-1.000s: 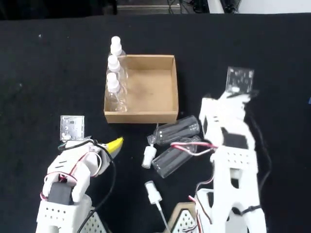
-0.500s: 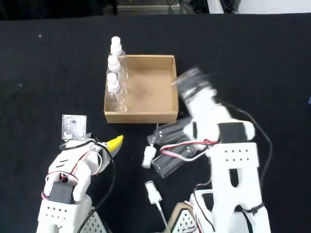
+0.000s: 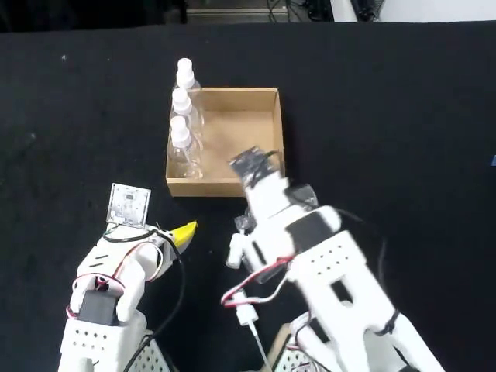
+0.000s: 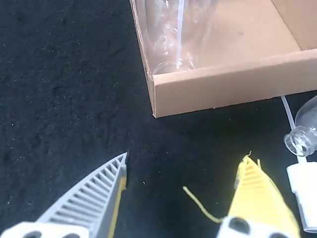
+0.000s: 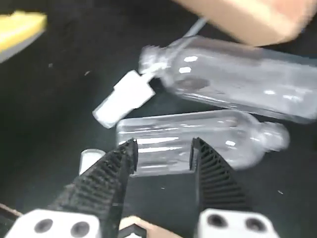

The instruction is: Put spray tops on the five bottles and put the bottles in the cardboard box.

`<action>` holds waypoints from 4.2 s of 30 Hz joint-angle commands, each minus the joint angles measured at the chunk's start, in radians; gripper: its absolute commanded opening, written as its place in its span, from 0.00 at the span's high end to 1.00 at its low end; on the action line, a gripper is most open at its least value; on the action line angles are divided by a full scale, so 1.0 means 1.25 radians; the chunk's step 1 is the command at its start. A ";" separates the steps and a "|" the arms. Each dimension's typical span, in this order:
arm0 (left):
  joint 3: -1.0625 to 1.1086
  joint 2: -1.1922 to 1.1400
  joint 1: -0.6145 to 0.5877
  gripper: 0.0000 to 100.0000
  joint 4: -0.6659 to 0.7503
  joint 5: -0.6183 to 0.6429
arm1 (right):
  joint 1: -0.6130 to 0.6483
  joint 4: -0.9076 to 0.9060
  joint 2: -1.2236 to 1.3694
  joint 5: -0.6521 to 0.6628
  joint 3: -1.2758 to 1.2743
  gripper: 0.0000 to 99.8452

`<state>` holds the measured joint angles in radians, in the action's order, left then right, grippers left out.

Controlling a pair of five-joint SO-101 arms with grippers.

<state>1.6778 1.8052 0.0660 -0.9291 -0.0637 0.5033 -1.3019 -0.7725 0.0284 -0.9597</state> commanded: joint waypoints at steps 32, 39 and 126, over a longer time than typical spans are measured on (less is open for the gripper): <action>0.018 0.010 -0.004 0.68 0.001 -0.006 | -0.462 -0.061 -0.030 -0.025 0.073 0.83; 0.018 0.010 -0.006 0.68 0.001 -0.006 | -0.334 0.006 -0.029 -0.147 0.031 0.64; 0.018 0.009 -0.044 0.68 0.000 -0.007 | -0.923 0.122 0.569 0.646 0.241 0.75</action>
<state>1.6778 1.8052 0.0199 -0.9291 -0.0667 -0.6782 -1.2083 -0.0529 0.8815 -0.6559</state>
